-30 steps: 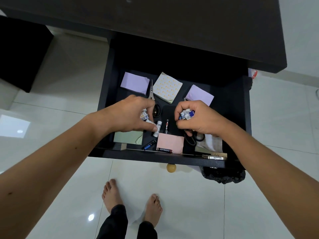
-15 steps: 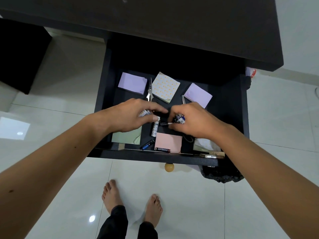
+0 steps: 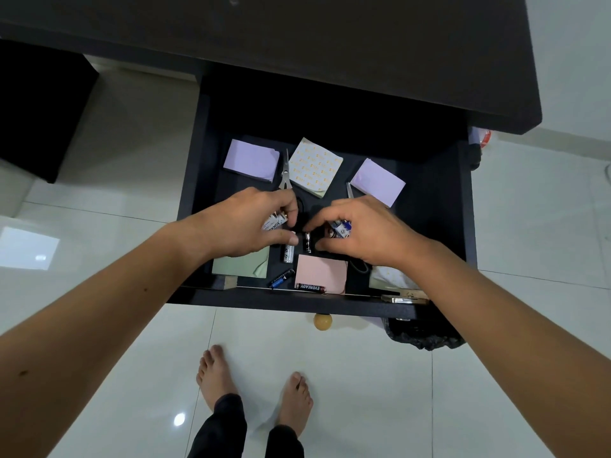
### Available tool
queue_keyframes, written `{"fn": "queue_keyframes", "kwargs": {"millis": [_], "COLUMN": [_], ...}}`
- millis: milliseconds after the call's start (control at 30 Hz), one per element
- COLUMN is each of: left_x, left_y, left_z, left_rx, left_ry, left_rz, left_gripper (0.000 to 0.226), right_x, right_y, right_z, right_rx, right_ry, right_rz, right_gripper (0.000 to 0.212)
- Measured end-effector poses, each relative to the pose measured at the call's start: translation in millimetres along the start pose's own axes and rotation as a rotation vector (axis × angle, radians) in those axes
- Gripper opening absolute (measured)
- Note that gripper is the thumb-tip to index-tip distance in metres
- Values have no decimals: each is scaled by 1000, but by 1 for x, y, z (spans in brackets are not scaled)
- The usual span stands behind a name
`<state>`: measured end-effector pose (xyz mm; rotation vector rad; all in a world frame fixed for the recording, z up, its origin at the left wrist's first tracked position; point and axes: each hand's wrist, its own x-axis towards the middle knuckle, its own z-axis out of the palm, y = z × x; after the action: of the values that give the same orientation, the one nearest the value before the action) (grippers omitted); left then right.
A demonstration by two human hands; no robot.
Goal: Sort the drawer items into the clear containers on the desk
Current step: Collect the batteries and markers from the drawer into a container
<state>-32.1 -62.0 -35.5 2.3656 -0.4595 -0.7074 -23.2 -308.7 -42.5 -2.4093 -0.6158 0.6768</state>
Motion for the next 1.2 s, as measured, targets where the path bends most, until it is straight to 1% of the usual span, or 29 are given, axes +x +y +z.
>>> {"fn": "queue_keyframes", "kwargs": {"millis": [100, 233, 333, 467, 533, 600, 667, 867, 1000, 1100, 1200], "left_x": [0, -1, -1, 0, 0, 1, 2, 2, 1, -1, -3], "left_y": [-1, -3, -4, -1, 0, -1, -1, -4, -6, -5, -4], "left_z": [0, 2, 3, 4, 5, 6, 6, 6, 3, 1, -1], "left_rx": [21, 106, 180, 282, 349, 380, 387, 263, 154, 66, -26], "left_ry": [-12, -66, -81, -79, -76, -72, -69, -84, -109, -118, -101], "left_rz": [-24, -31, -4, 47, 76, 103, 108, 76, 30, 6, -26], "left_gripper": [27, 28, 36, 40, 42, 35, 26, 18, 15, 16, 16], "right_x": [5, 6, 6, 0, -6, -12, -17, -28, -30, -31, -31], "right_y": [2, 4, 4, 4, 3, 1, 3, 3, 1, 3, 3], "right_z": [3, 5, 5, -4, -11, -16, -18, -21, -27, -30, -29], "right_rx": [-79, -148, -181, -50, 51, 187, 301, 541, 683, 720, 715], "right_ry": [-41, -74, -70, -2, 40, 39, 16, -45, -51, -77, -168], "right_rz": [-27, -47, -28, 44, 117, 209, 262, 316, 326, 331, 312], "right_gripper": [33, 22, 19, 16, 16, 14, 14, 18, 19, 21, 20]}}
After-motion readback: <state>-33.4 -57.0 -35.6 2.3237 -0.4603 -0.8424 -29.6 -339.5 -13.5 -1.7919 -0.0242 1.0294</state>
